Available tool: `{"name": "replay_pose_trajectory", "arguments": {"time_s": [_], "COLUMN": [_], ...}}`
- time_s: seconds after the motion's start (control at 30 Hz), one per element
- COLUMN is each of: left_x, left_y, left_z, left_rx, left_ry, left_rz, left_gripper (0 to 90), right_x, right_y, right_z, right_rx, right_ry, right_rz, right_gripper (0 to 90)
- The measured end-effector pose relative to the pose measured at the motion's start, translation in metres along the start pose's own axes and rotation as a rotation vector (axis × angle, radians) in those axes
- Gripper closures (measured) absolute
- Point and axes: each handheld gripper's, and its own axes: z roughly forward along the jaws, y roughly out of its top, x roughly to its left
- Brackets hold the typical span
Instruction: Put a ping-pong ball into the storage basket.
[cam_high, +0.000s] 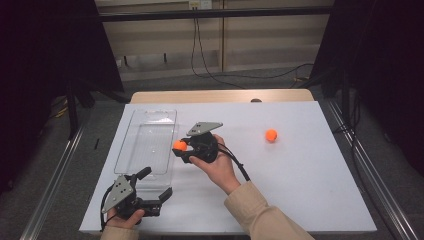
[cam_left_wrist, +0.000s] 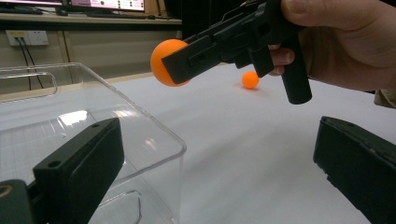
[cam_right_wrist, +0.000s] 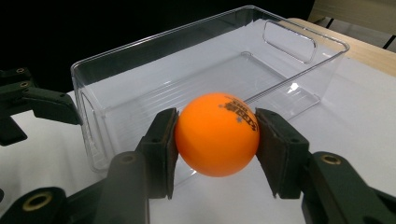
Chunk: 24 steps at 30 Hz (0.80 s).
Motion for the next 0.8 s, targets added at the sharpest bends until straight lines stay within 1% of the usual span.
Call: {"name": "replay_pose_trajectory", "arguments": {"time_s": [0.17, 0.23, 0.43, 0.5, 0.57, 0.63, 0.7, 0.8], "left_x": [-0.0002, -0.0006, -0.0007, -0.0011, -0.0002, -0.0002, -0.0009, -0.0007], "left_y": [0.0001, -0.0003, -0.0001, -0.0001, 0.0000, 0.0000, -0.0001, -0.0001], "left_z": [0.0000, 0.0005, 0.0006, 0.0006, 0.0003, 0.0004, 0.0005, 0.0004], "left_rx": [0.000, -0.001, -0.001, -0.003, 0.003, 0.002, -0.002, -0.002], "left_ry": [-0.001, -0.003, -0.004, -0.003, -0.004, -0.005, -0.004, -0.004], "left_rz": [0.000, -0.007, 0.001, -0.006, 0.005, 0.004, -0.005, -0.005], "left_gripper": [1.6, 1.6, 1.6, 1.6, 1.6, 1.6, 1.6, 1.6], "right_x": [0.0019, 0.0028, 0.0048, 0.0054, 0.0057, 0.0059, 0.0060, 0.0058], "right_y": [0.0023, 0.0032, 0.0064, 0.0070, 0.0076, 0.0084, 0.0089, 0.0092], "right_z": [0.0012, 0.0020, 0.0040, 0.0048, 0.0057, 0.0067, 0.0075, 0.0091], "right_rx": [-0.004, -0.004, -0.004, -0.001, -0.002, -0.003, 0.000, 0.001], "right_ry": [0.004, 0.006, 0.006, 0.004, 0.005, 0.004, 0.004, 0.002], "right_rz": [-0.005, -0.007, -0.011, -0.012, -0.013, -0.014, -0.011, -0.012], "right_gripper": [51.4, 51.3, 51.3, 51.4, 51.3, 51.3, 51.3, 51.3]}}
